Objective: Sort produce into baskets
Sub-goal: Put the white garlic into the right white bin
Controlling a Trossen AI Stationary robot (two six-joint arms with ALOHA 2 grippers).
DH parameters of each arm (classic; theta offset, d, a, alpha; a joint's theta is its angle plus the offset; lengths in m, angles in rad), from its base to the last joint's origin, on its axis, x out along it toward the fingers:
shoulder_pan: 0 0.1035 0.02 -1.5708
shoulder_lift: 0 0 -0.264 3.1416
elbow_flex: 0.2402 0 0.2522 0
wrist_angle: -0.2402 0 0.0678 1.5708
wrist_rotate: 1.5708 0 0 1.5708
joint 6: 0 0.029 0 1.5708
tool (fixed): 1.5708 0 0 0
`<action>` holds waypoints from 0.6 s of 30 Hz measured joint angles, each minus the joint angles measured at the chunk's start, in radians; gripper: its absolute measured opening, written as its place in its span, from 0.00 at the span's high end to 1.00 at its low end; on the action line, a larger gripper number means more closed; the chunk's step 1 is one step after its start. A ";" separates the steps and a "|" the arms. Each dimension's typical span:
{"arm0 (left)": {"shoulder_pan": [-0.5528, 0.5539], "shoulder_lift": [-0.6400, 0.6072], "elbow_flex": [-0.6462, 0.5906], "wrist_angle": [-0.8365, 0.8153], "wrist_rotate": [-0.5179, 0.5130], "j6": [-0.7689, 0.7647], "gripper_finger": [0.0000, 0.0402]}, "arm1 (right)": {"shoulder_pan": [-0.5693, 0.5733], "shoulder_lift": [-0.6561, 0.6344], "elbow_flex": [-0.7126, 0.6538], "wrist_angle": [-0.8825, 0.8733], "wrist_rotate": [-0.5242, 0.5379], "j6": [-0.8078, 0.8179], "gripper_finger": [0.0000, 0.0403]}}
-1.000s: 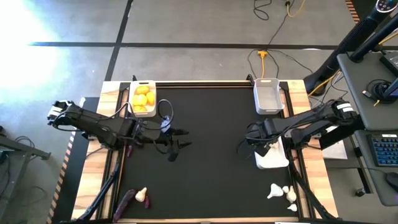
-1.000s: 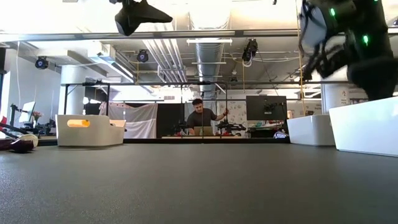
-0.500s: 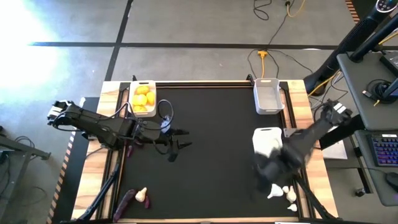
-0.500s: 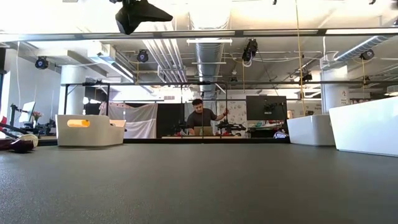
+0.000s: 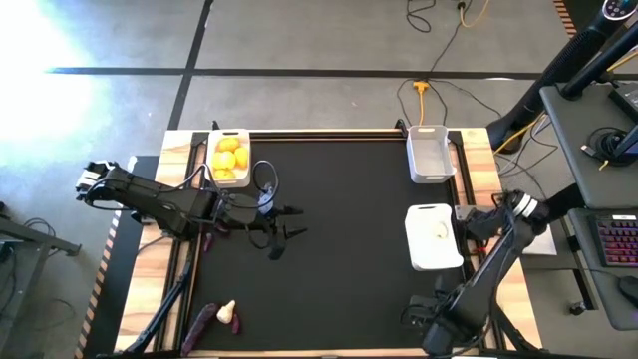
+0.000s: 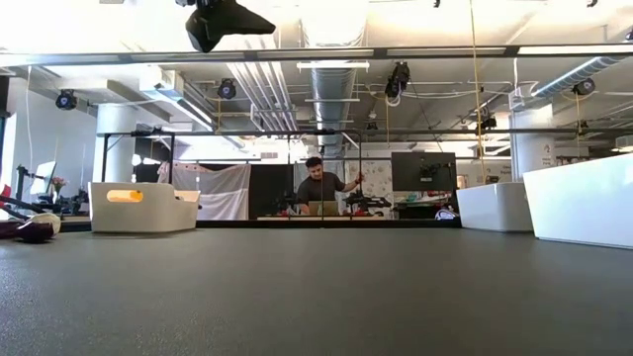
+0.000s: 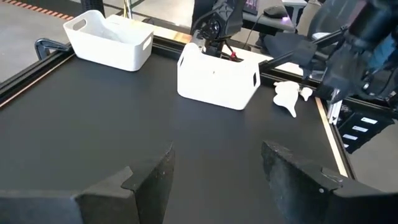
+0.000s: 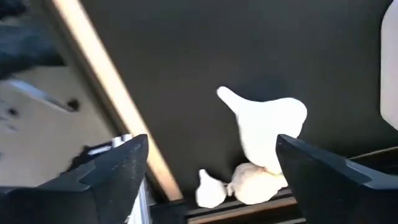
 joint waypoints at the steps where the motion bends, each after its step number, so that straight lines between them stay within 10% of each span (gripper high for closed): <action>1: 0.000 0.000 0.000 -0.001 0.000 -0.003 0.44 | 0.000 0.015 0.000 -0.021 -0.012 -0.010 0.11; 18: -0.003 0.000 -0.001 -0.021 0.001 -0.039 0.44 | 0.022 0.042 -0.152 0.010 -0.025 -0.158 0.17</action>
